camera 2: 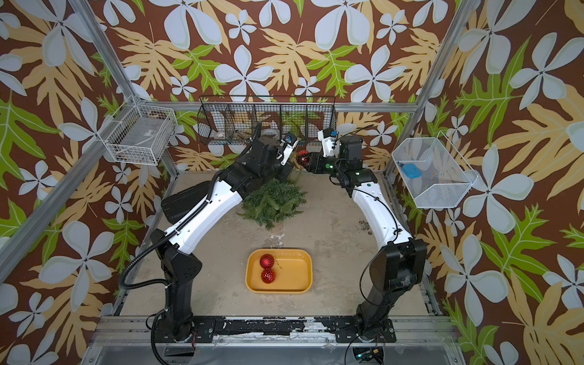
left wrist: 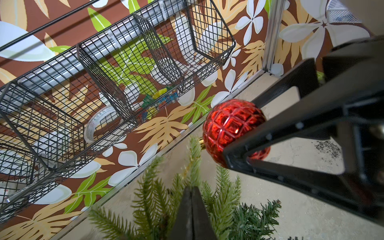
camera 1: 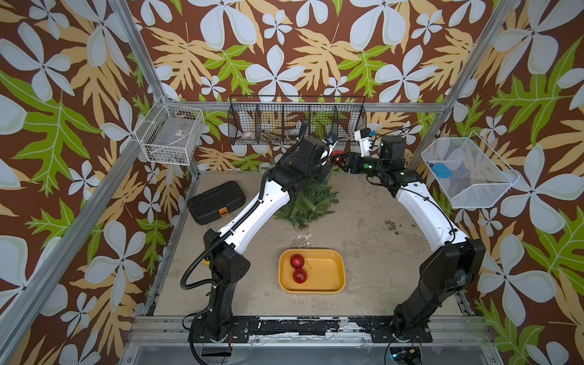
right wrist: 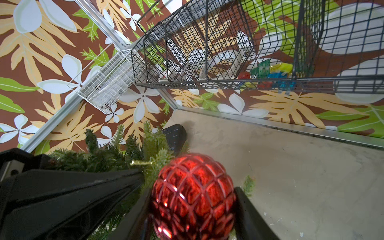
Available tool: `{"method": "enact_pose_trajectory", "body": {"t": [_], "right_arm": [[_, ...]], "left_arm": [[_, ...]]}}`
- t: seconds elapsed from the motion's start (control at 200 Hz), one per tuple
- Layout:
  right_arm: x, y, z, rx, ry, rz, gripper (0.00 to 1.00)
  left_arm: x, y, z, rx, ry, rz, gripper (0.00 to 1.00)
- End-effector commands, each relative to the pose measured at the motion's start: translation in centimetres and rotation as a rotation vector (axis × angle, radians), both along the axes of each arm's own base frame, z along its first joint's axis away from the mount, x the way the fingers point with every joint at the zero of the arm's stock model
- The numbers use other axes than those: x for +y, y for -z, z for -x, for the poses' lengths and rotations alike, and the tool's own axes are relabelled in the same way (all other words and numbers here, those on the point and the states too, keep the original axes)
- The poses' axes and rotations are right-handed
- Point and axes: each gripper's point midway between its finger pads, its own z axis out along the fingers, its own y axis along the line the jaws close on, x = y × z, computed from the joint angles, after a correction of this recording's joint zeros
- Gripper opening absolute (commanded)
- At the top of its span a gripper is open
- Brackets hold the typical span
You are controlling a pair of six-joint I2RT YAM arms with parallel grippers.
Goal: Decorate the small christmas tree with ornaments
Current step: Hang an ornament on the christmas tree.
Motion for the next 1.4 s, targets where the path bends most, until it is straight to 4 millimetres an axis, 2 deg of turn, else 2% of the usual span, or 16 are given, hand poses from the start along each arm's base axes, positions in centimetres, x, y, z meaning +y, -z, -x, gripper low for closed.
{"method": "enact_pose_trajectory", "body": {"t": [0.0,0.115,0.275,0.355,0.49,0.596,0.756,0.941,1.081,1.166,1.271,1.396], "right_arm": [[0.0,0.0,0.4,-0.01,-0.006,0.006,0.52],[0.1,0.2,0.9,-0.006,-0.021,0.002,0.52],[0.2,0.6,1.2,0.003,-0.029,0.003,0.52],[0.2,0.6,1.2,0.004,-0.031,0.002,0.52],[0.3,0.7,1.3,0.006,-0.038,0.0,0.59],[0.2,0.7,1.3,0.006,-0.034,0.002,0.7],[-0.2,0.9,1.2,0.005,-0.011,0.02,0.79],[-1.1,1.0,1.0,-0.005,0.044,0.058,0.79],[-2.2,0.6,0.9,-0.022,0.109,0.101,0.79],[-2.9,0.6,1.1,-0.028,0.142,0.13,0.79],[-3.4,1.1,1.4,-0.023,0.158,0.158,0.77],[-2.6,2.5,2.2,0.018,0.102,0.146,0.72]], "left_arm": [[0.0,-0.4,0.2,-0.003,0.016,0.016,0.05],[0.0,-0.9,0.4,-0.017,0.025,0.035,0.07],[-0.4,-2.7,1.4,-0.046,0.077,0.088,0.24],[-0.9,-4.0,2.4,-0.081,0.132,0.133,0.29],[-1.2,-6.5,4.2,-0.142,0.209,0.23,0.33],[-1.1,-8.7,5.5,-0.179,0.252,0.286,0.33],[0.2,-11.9,7.6,-0.24,0.275,0.369,0.37],[2.1,-14.9,10.3,-0.317,0.293,0.454,0.41],[3.3,-15.8,11.6,-0.335,0.294,0.487,0.43],[3.7,-15.6,12.1,-0.326,0.289,0.499,0.44],[4.1,-14.5,12.5,-0.294,0.281,0.494,0.45],[5.0,-12.7,13.2,-0.257,0.263,0.486,0.45]]}}
